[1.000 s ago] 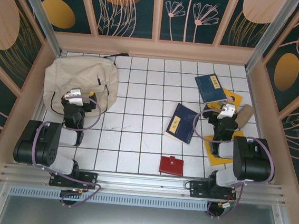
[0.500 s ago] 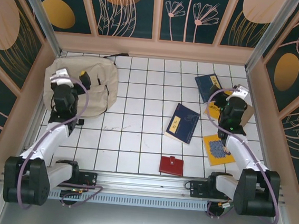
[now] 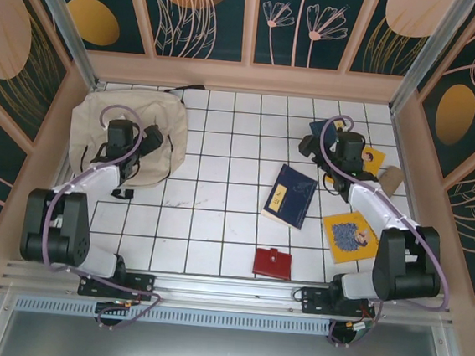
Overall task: Pack the student bag
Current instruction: Move the student bag to the center of the table.
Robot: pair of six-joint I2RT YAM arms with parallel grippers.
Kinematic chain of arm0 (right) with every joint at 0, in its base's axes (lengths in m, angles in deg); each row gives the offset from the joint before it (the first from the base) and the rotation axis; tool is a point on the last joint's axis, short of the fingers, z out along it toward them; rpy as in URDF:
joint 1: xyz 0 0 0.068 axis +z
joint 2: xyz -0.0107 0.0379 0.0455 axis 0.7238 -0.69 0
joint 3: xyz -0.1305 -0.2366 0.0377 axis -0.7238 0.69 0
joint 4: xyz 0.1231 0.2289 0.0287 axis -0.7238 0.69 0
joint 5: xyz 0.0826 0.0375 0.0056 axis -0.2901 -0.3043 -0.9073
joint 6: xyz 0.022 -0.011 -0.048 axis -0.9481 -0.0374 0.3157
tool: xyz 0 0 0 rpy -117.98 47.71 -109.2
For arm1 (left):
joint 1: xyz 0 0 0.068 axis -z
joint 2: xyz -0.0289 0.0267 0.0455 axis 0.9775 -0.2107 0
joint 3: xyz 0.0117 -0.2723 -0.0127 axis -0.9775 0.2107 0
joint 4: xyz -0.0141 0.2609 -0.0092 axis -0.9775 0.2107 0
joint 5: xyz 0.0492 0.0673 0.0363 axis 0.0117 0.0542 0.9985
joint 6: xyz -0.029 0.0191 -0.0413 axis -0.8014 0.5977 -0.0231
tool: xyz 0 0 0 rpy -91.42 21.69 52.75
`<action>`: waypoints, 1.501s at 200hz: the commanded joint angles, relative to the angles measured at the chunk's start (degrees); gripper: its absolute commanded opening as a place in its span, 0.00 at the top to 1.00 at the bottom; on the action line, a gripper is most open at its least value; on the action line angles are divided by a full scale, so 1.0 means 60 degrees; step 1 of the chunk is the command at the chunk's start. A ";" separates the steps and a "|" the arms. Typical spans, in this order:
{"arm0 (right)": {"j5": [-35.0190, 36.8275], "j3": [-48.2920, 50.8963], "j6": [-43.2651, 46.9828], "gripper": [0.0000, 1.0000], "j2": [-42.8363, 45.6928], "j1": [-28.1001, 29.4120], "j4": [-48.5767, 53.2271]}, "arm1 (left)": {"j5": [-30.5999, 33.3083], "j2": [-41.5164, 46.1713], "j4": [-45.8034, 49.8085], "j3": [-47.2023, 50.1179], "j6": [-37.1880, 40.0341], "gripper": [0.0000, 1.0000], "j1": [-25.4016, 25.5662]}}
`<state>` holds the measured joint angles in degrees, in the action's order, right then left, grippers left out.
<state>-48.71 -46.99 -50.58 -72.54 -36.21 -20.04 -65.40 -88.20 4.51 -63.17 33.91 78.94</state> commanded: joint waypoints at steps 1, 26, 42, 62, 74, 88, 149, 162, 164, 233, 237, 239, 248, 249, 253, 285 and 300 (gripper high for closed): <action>-0.0728 -0.0376 -0.0510 0.01 -0.0316 0.0273 0.0133 | -0.0743 -0.0728 0.0434 -0.0730 -0.0623 0.01 -0.0010; -0.1283 -0.0679 -0.0522 0.01 -0.0928 0.0402 0.0366 | -0.1060 -0.1729 0.0518 -0.1481 -0.0569 0.01 0.0101; -0.1395 -0.0809 -0.0559 0.01 -0.1326 0.0473 0.0457 | -0.1099 -0.2371 0.0800 -0.2024 -0.0824 0.02 0.0158; -0.1495 -0.0887 -0.0631 0.01 -0.1553 0.0535 0.0405 | -0.1204 -0.2810 0.0819 -0.2265 -0.1111 0.01 0.0406; -0.1484 -0.0936 -0.0671 0.01 -0.1641 0.0575 0.0403 | -0.1061 -0.2992 0.0940 -0.2350 -0.1173 0.01 0.0659; -0.1497 -0.1045 -0.0690 0.01 -0.1764 0.0596 0.0466 | -0.0954 -0.3212 0.1124 -0.2465 -0.1275 0.02 0.0940; -0.1121 -0.1352 -0.0683 0.01 -0.1829 0.0655 0.0933 | -0.1788 -0.3820 0.0802 -0.2253 -0.2070 0.02 0.2139; -0.1017 -0.1363 -0.0712 0.01 -0.1811 0.0659 0.1041 | -0.1860 -0.3930 0.0818 -0.2333 -0.2136 0.01 0.2578; -0.0995 -0.1354 -0.0718 0.01 -0.1796 0.0664 0.1053 | -0.1873 -0.3950 0.0829 -0.2361 -0.2137 0.02 0.2642; -0.0586 -0.1412 -0.0570 0.01 -0.1426 0.0652 0.1348 | -0.1782 -0.5456 0.1659 -0.4258 -0.1556 0.02 0.5304; -0.0528 -0.1424 -0.0546 0.01 -0.1391 0.0652 0.1390 | -0.1788 -0.5523 0.1700 -0.4338 -0.1540 0.01 0.5419; -0.0506 -0.1432 -0.0533 0.01 -0.1376 0.0652 0.1407 | -0.1789 -0.5557 0.1720 -0.4375 -0.1537 0.01 0.5483; -0.0400 -0.1439 -0.0493 0.01 -0.1315 0.0643 0.1489 | -0.1789 -0.5659 0.1779 -0.4476 -0.1521 0.02 0.5730; -0.0391 -0.1439 -0.0489 0.01 -0.1304 0.0640 0.1495 | -0.1789 -0.5662 0.1782 -0.4485 -0.1529 0.01 0.5754; -0.0364 -0.1452 -0.0485 0.01 -0.1296 0.0647 0.1519 | -0.1796 -0.5665 0.1798 -0.4494 -0.1536 0.01 0.5851; -0.0558 -0.1515 -0.0500 0.01 -0.1294 0.0638 0.1481 | -0.1767 -0.4860 0.1647 -0.3619 -0.1912 0.01 0.6224; -0.0812 -0.1609 -0.0529 0.01 -0.1453 0.0651 0.1347 | -0.1639 -0.4250 0.1556 -0.3143 -0.1998 0.01 0.6219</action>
<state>-52.77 -54.29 -53.86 -81.94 -32.74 -12.20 -73.51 -117.07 7.78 -87.70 24.36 116.21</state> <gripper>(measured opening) 0.988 0.985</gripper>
